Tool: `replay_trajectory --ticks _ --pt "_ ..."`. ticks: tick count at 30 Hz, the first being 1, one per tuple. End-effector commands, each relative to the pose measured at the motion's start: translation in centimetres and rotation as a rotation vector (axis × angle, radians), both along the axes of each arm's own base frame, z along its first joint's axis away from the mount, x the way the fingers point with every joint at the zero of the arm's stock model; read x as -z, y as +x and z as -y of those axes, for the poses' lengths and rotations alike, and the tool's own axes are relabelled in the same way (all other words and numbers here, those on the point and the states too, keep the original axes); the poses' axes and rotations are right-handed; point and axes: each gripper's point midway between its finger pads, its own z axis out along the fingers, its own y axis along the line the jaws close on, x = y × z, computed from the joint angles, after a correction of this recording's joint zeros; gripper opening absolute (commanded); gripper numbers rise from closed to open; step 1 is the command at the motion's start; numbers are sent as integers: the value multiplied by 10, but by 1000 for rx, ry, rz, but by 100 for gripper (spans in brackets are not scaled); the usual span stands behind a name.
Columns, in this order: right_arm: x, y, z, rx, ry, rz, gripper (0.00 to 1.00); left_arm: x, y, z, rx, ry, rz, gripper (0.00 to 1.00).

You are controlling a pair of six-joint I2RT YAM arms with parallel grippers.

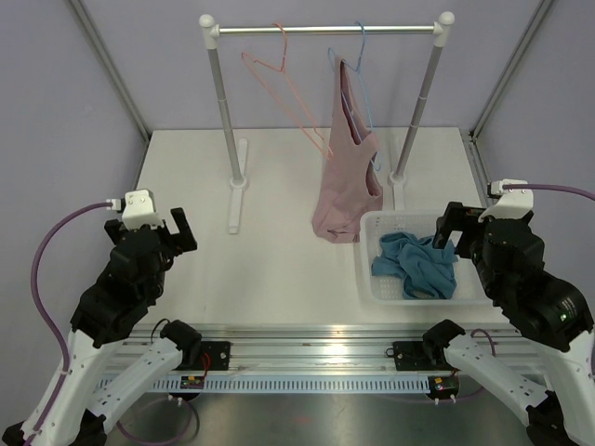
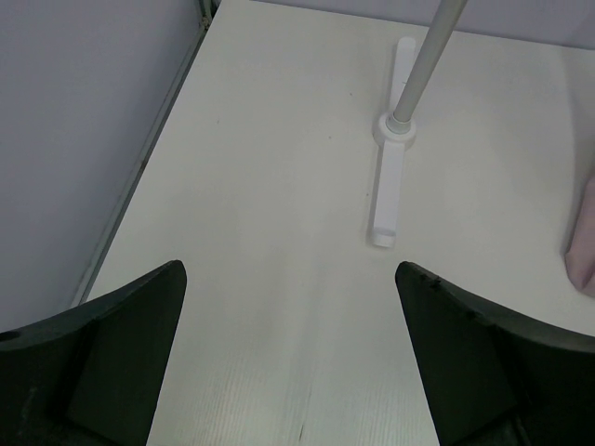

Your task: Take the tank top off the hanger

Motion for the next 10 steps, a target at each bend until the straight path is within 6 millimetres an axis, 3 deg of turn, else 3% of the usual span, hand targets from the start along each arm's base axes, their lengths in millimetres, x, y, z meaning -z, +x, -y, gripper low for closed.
replay_trajectory --ticks 1,10 --pt "-6 6 -8 -26 32 35 99 -10 5 -2 -21 -7 54 99" --pt "-4 9 -14 -39 43 20 99 -13 5 -4 -27 -4 60 99"
